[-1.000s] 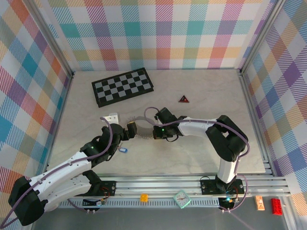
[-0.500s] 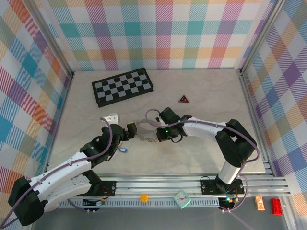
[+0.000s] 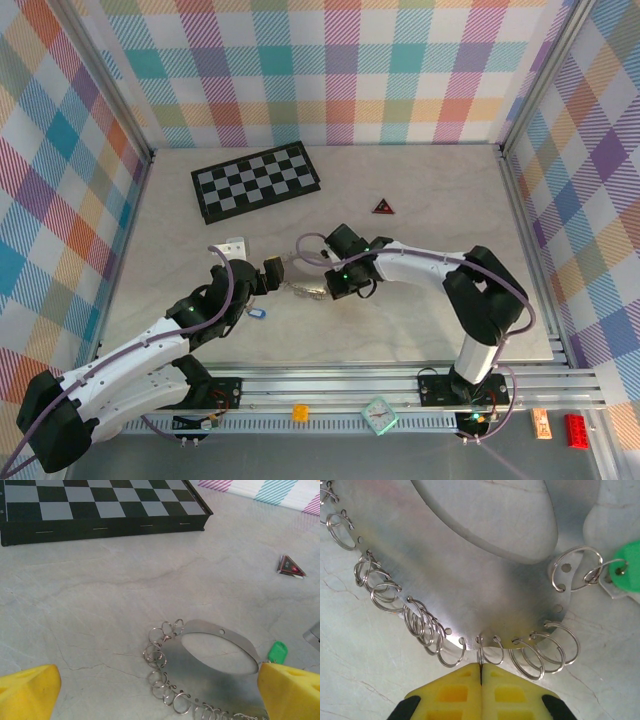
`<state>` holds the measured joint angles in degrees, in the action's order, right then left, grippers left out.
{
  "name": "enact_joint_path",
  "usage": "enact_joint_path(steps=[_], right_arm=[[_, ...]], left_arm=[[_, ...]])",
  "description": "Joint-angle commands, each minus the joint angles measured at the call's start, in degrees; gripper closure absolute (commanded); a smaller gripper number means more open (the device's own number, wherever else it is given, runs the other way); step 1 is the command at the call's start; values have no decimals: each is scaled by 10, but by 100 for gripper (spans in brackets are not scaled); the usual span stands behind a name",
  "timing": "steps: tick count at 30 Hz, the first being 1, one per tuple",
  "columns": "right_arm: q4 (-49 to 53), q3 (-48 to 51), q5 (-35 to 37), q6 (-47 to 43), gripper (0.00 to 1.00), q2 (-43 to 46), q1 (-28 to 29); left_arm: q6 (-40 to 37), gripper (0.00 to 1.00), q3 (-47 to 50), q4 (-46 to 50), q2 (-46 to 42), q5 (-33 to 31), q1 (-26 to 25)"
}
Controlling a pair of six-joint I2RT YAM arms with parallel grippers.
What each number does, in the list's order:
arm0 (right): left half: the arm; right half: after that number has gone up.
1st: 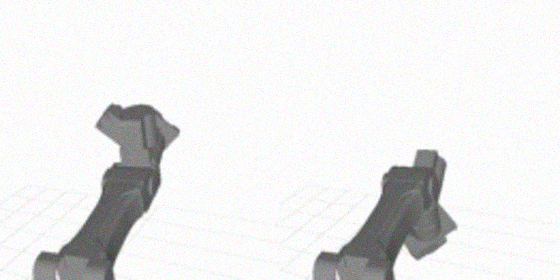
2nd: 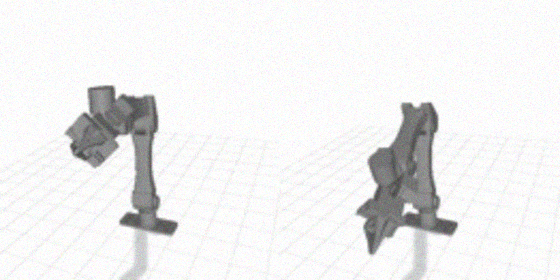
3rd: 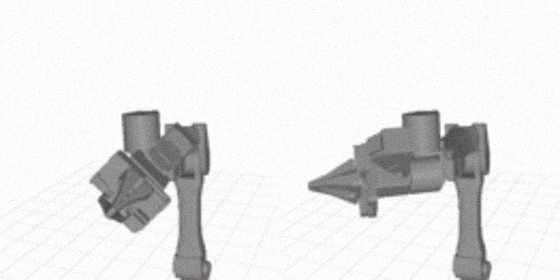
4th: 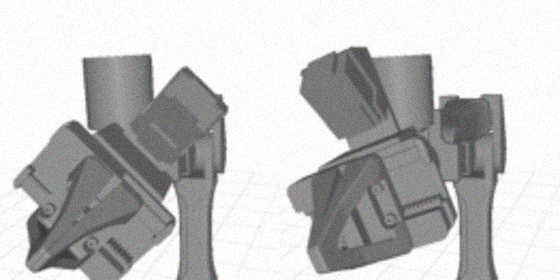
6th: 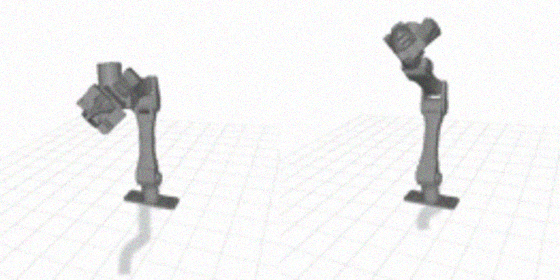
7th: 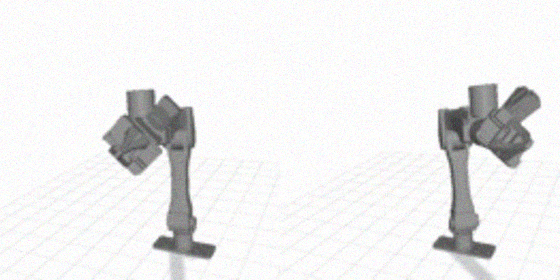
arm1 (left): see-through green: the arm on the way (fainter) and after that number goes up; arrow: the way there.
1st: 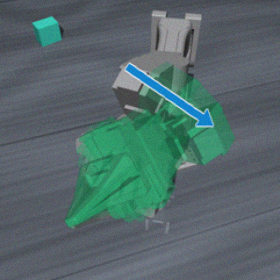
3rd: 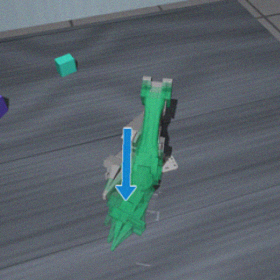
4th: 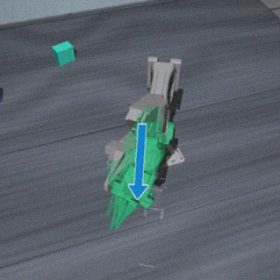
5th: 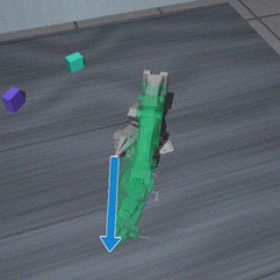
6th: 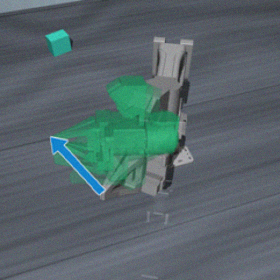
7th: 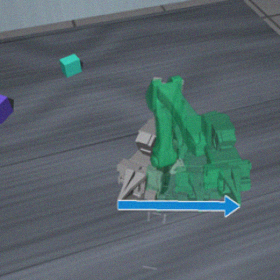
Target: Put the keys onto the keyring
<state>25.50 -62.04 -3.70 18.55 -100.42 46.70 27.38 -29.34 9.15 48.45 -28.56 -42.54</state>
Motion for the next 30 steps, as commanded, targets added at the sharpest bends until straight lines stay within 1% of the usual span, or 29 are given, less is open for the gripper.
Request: enact_joint_path(steps=[1,13,14,16,18,24,30], right_arm=[[21,-27,4,-15,100,-17,7],[31,-58,3,-19,100,-58,8],[30,-60,2,-17,98,-60,9],[25,-61,-1,-15,91,-61,9],[21,-65,-5,-13,87,-65,8],[12,-73,-16,-9,82,-73,8],[8,-77,-20,-5,83,-73,8]], left_arm=[[-13,0,6,13,-9,-11,5],[-14,0,5,10,-3,-11,6],[-14,0,4,10,-2,-10,5],[-14,0,4,10,-2,-10,5],[-14,0,4,10,-1,-10,5],[-15,0,4,12,-4,-11,5],[-14,0,5,12,-5,-12,5]])
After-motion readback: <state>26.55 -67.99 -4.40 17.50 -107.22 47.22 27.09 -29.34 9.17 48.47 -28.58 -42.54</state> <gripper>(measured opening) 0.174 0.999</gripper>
